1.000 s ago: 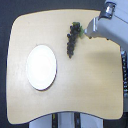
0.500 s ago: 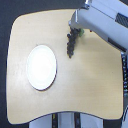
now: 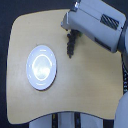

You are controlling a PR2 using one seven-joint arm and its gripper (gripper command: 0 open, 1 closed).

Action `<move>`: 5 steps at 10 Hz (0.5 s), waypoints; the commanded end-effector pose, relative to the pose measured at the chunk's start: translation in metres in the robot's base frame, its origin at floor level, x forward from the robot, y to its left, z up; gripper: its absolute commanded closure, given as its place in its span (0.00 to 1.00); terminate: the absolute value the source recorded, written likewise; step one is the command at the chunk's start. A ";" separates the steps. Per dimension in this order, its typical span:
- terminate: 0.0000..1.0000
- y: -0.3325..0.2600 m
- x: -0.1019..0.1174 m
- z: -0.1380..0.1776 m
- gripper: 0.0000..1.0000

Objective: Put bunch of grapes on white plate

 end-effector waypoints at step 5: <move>0.00 0.006 0.004 -0.059 0.00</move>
